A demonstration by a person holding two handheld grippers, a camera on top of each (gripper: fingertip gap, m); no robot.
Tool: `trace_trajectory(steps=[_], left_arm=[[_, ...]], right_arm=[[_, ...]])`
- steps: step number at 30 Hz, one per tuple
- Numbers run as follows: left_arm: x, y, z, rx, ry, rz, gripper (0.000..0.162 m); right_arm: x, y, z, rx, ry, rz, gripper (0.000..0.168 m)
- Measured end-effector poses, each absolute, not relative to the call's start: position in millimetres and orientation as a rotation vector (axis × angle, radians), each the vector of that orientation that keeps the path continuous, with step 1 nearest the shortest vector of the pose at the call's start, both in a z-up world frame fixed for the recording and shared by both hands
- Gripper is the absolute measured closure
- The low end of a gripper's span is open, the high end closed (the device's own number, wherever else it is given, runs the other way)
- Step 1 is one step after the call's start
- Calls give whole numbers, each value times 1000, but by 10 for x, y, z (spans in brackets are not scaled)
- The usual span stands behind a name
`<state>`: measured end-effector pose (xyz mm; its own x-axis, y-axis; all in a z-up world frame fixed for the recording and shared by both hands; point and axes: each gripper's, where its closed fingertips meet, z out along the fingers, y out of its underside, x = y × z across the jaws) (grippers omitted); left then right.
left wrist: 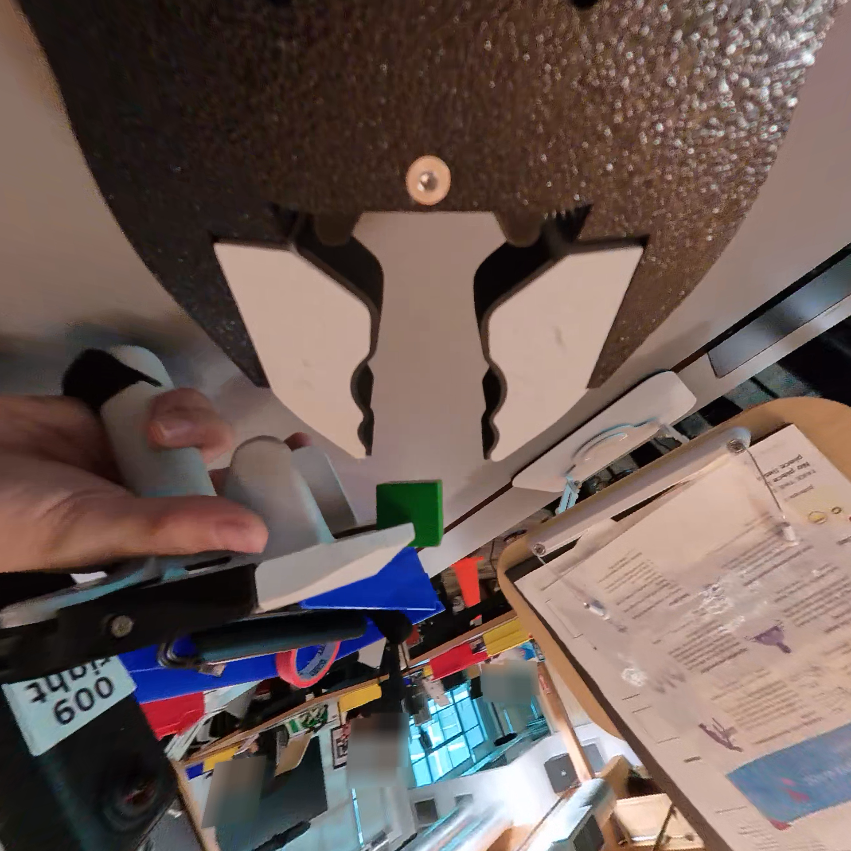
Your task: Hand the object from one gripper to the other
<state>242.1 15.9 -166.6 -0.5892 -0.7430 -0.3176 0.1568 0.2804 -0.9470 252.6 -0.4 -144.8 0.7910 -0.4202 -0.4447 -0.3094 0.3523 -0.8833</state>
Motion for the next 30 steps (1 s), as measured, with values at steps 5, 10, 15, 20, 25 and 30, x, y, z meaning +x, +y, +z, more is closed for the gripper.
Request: trace_trajectory(steps=[5, 10, 15, 20, 25, 30], left_arm=[[2400, 119, -1583, -508, 1664, -1433, 117], [2412, 117, -1617, -499, 1675, -1419, 134], [2397, 123, -1590, -430, 1729, -1428, 135], [2186, 157, -1645, -238, 2042, -1630, 135], [1936, 269, -1854, -97, 2404, -1572, 135], [1674, 297, -2086, -101, 2757, -1488, 135]], right_arm=[[2462, 87, -1450, -1215, 703, -41, 141], [2421, 158, -1481, -1214, 705, -6, 141], [2374, 150, -1430, -1244, 608, -42, 141], [2185, 146, -1418, -1434, 298, -101, 101], [1950, 127, -1519, -1619, -154, -500, 99], [1818, 168, -1669, -1692, -591, -983, 105]])
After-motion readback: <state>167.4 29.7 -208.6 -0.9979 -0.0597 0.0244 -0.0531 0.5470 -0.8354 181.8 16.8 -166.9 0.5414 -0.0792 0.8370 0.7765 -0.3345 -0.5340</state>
